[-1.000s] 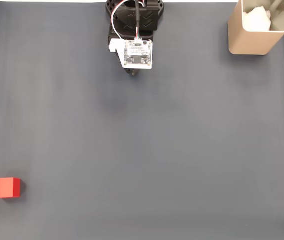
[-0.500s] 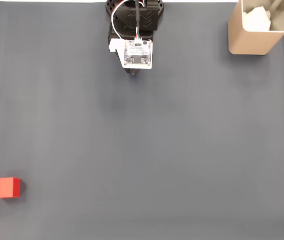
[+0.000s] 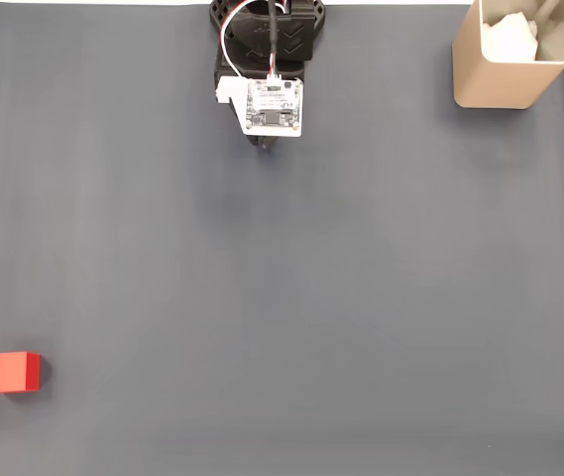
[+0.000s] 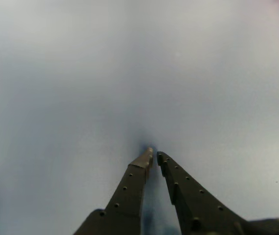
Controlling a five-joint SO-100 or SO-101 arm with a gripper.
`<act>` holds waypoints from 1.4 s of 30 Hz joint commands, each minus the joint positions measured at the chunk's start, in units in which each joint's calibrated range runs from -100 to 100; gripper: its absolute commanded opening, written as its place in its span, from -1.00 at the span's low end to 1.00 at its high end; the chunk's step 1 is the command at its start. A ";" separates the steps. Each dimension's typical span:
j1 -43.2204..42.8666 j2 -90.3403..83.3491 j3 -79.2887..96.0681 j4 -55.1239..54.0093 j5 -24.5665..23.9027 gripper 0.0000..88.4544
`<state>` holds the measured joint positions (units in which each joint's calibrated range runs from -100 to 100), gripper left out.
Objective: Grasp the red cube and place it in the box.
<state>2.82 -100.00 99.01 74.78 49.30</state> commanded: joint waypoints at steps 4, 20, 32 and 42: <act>-0.33 0.09 0.81 1.12 -0.59 -0.99; -0.33 0.09 0.81 -8.22 -2.54 -1.00; -1.47 3.99 -2.84 -22.57 -3.27 -1.00; -3.60 17.59 -20.17 -27.73 -4.44 -1.00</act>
<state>-0.15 -85.93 85.99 49.09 45.20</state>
